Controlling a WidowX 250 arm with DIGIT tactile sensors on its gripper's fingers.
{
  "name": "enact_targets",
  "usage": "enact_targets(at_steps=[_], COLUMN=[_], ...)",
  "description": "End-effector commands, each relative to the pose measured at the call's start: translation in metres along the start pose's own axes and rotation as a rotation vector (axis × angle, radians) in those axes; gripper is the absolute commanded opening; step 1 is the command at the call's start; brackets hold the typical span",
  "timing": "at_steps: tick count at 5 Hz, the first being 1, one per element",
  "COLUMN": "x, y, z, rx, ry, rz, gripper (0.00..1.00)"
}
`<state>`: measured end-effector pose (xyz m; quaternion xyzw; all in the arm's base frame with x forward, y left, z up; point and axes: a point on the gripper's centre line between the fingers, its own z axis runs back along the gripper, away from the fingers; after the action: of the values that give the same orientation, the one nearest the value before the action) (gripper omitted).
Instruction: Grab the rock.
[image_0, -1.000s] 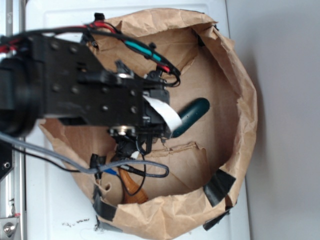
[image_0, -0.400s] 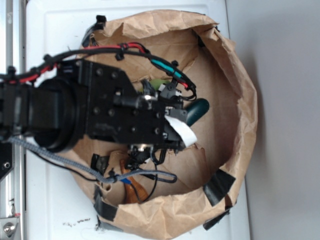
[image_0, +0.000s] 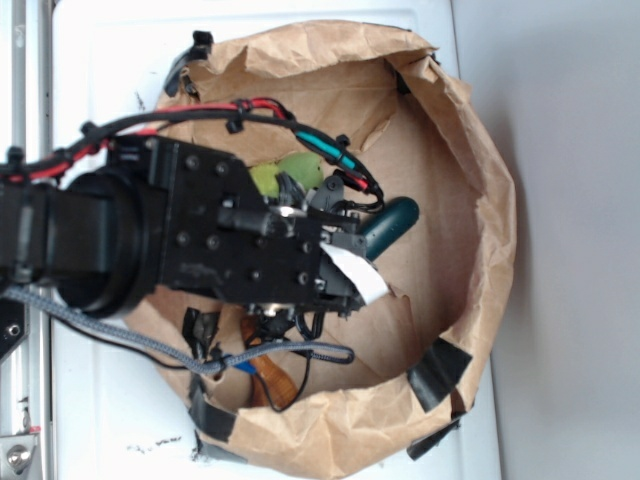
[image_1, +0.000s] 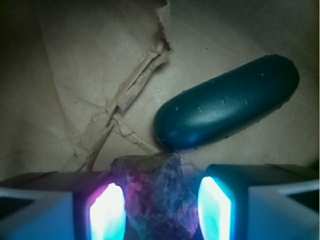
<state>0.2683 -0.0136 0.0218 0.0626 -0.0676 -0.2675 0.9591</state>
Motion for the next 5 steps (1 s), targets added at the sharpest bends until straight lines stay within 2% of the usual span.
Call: enact_targets(at_steps=[1,2,3,4,5], x=[-0.016,-0.023,-0.028,-0.026,-0.019], y=[-0.003,0.003,0.027,0.046,0.051], z=[0.029,0.046,0.073,0.094,0.107], rx=[-0.062,-0.082,-0.112,-0.151,-0.164], ry=[-0.052,-0.078,-0.103,-0.114,-0.130], rz=[0.060,0.095,0.160,0.234,0.256], gripper=[0.00,0.00,0.00,0.00,0.00])
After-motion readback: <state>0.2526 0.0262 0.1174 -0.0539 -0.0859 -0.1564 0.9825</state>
